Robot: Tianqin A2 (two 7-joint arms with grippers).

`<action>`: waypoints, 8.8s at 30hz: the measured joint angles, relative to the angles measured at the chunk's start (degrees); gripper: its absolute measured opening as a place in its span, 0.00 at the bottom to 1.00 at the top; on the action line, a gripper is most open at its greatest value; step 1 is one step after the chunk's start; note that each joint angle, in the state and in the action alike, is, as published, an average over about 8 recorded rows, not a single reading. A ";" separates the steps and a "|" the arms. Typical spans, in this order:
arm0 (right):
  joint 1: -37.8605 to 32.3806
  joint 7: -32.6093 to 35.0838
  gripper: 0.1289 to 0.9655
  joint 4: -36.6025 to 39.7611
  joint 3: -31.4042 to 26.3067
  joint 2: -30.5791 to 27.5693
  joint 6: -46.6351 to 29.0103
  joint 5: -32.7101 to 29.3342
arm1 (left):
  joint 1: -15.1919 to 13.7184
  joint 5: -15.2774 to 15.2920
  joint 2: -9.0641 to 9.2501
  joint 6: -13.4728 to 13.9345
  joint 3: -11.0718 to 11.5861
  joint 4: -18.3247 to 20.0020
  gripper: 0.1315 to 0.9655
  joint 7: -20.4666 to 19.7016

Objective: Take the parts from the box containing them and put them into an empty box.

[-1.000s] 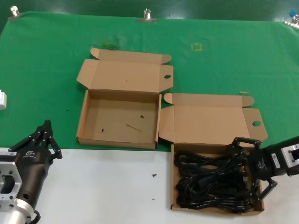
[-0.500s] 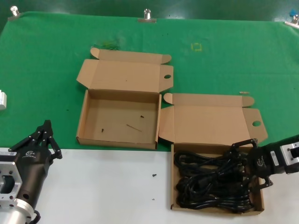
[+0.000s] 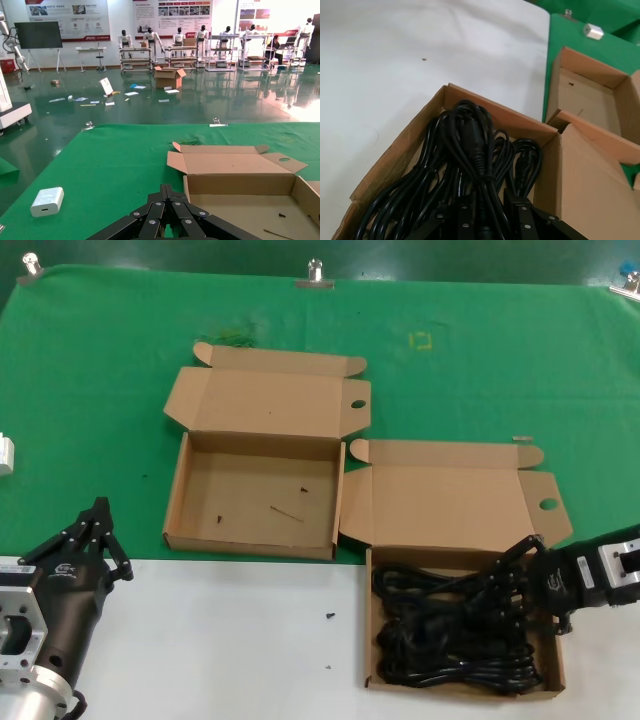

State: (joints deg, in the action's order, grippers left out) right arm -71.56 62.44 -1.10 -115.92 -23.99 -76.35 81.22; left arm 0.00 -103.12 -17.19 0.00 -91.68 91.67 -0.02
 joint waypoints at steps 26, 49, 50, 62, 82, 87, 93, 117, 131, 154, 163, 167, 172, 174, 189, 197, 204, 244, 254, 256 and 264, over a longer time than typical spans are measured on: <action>-4.91 -9.47 0.09 0.29 7.31 -5.57 -3.34 6.29 | 0.00 0.00 0.00 0.00 0.00 0.00 0.01 0.00; -3.47 -12.07 0.09 0.61 11.31 0.73 2.96 9.77 | 0.00 0.00 0.00 0.00 0.00 0.00 0.01 0.00; -3.36 -12.32 0.09 0.61 11.48 1.18 3.28 9.92 | 0.00 0.00 0.00 0.00 0.00 0.00 0.01 0.00; -1.85 -13.62 0.09 0.62 12.57 6.42 4.79 10.87 | 0.00 0.00 0.00 0.00 0.00 0.00 0.01 0.00; -0.36 -18.78 0.09 0.61 13.60 14.11 5.43 11.75 | 0.00 0.00 0.00 0.00 0.00 0.00 0.01 0.00; 0.20 -20.52 0.09 0.66 13.60 15.68 8.45 11.71 | 0.00 0.00 0.00 0.00 0.00 0.00 0.01 0.00; 0.85 -22.36 0.09 0.70 13.31 16.84 11.92 11.37 | 0.00 0.00 0.00 0.00 0.00 0.00 0.01 0.00; -0.22 -28.48 0.09 0.73 13.79 18.93 20.59 11.71 | 0.00 0.00 0.00 0.00 0.00 0.00 0.01 0.00; -1.05 -28.45 0.09 0.75 15.26 20.93 25.96 13.12 | 0.00 0.00 0.00 0.00 0.00 0.00 0.01 0.00; 1.24 -29.28 0.09 0.74 13.28 22.36 24.05 11.11 | 0.00 0.00 0.00 0.00 0.00 0.00 0.01 0.00; 1.56 -29.35 0.09 0.73 12.95 22.16 21.55 10.79 | 0.00 0.00 0.00 0.00 0.00 0.00 0.01 0.00; 1.81 -28.78 0.09 0.72 12.80 22.03 20.90 10.63 | 0.00 0.00 0.00 0.00 0.00 0.00 0.01 0.00; 2.00 -28.26 0.09 0.72 12.65 21.87 20.60 10.48 | 0.00 0.00 0.00 0.00 0.00 0.00 0.01 0.00; 1.97 -28.16 0.09 0.72 12.66 21.80 20.57 10.49 | 0.00 0.00 0.00 0.00 0.00 0.00 0.01 0.00; 1.66 -27.71 0.09 0.73 13.12 21.39 21.12 10.94 | 0.00 0.00 0.00 0.00 0.00 0.00 0.01 0.00; 1.74 -27.74 0.09 0.74 13.00 21.13 21.19 10.82 | 0.00 0.00 0.00 0.00 0.00 0.00 0.01 0.00; 1.75 -27.71 0.09 0.75 13.06 21.14 21.30 10.88 | 0.00 0.00 0.00 0.00 0.00 0.00 0.01 0.00; 1.67 -27.70 0.68 0.76 13.19 21.22 21.33 11.00 | 0.00 0.00 0.00 0.00 0.00 0.00 0.03 0.00; 1.68 -27.70 0.88 0.76 13.19 21.22 21.33 11.00 | 0.00 0.00 0.00 0.00 0.00 0.00 0.15 0.00; 1.68 -27.70 0.92 0.76 13.19 21.22 21.33 11.00 | 0.00 0.00 0.00 0.00 0.00 0.00 0.19 0.00; 4.14 -28.90 0.98 -2.46 13.58 20.71 23.26 11.39 | 0.00 0.00 0.00 0.00 0.00 0.00 0.37 0.00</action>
State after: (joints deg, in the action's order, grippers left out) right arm -67.41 33.54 -3.55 -102.33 -3.28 -53.09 92.61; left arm 0.00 -103.12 -17.19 0.00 -91.68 91.67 -0.02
